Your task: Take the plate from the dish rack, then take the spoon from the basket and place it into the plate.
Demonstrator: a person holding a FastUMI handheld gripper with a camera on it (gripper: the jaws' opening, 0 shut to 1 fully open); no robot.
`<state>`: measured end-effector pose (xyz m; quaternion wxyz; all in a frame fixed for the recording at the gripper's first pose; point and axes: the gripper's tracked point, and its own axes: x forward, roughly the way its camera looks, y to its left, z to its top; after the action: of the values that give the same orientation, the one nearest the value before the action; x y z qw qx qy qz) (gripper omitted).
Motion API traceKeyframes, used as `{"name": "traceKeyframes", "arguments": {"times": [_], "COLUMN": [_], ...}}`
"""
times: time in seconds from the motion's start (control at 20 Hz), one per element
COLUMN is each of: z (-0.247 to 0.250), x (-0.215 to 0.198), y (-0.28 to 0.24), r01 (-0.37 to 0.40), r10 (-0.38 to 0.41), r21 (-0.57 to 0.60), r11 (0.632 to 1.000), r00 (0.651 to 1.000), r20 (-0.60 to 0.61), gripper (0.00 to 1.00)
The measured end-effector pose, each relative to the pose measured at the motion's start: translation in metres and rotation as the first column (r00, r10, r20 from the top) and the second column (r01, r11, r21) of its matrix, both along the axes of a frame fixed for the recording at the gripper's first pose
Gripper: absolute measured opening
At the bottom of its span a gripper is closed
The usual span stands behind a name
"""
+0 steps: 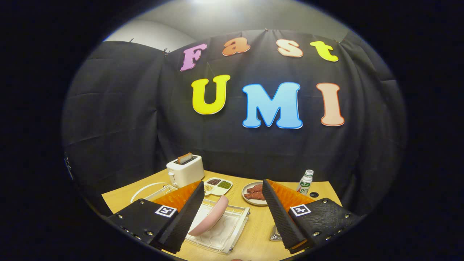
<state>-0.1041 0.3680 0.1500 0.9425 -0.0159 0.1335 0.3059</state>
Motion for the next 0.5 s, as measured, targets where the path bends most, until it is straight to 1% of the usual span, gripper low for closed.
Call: {"name": "traceKeyframes", "arguments": {"times": [0.1, 0.2, 0.35, 0.5], "z": [-0.018, -0.041, -0.075, -0.103], "x": [0.009, 0.02, 0.024, 0.025], "y": [0.015, 0.027, 0.041, 0.051], "r01": [-0.02, -0.046, -0.091, -0.121], "r10": [0.017, 0.032, 0.045, 0.04], "r21": [-0.034, -0.08, -0.15, -0.191], "r11": [0.999, 0.996, 0.985, 0.974], "r00": [0.997, 0.986, 0.958, 0.923], "r20": [-0.078, -0.166, -0.284, -0.382], "gripper": [0.98, 0.98, 0.98, 0.98]}}
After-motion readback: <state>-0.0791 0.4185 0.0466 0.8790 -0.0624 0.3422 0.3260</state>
